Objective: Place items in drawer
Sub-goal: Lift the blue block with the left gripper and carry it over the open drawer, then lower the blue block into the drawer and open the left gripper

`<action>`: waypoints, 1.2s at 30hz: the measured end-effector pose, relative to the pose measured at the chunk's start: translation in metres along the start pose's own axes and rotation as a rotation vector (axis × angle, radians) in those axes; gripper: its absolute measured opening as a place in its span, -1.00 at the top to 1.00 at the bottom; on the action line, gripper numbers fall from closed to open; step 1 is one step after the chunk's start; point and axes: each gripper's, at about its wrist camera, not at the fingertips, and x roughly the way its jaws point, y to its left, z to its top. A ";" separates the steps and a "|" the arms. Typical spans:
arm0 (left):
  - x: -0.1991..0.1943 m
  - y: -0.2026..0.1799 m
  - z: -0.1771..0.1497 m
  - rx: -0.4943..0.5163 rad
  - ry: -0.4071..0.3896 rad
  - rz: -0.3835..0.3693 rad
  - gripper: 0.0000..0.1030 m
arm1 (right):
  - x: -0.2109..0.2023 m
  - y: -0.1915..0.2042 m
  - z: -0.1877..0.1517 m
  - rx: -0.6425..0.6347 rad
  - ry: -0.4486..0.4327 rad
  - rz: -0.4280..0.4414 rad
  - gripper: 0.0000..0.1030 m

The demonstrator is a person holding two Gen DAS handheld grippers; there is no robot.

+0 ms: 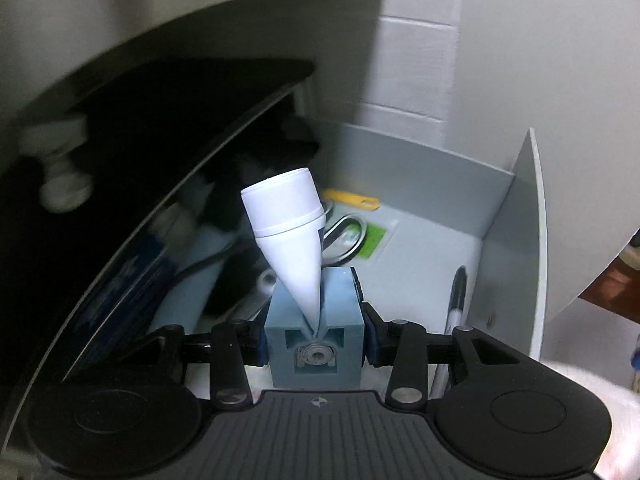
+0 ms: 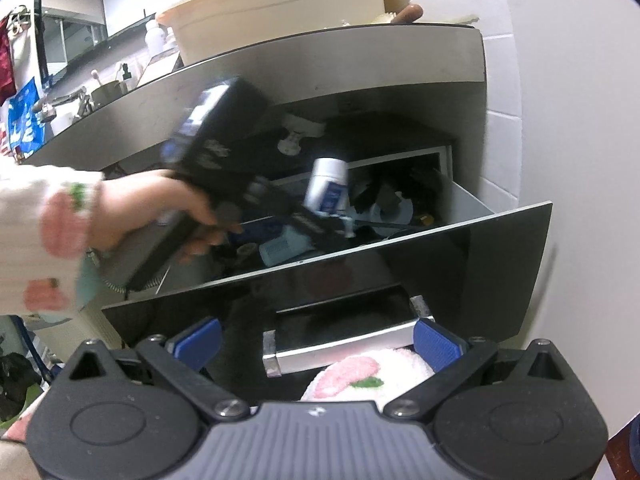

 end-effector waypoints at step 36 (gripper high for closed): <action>0.085 0.013 -0.010 0.073 0.052 -0.075 0.18 | 0.019 -0.024 -0.003 0.145 0.069 0.002 -1.00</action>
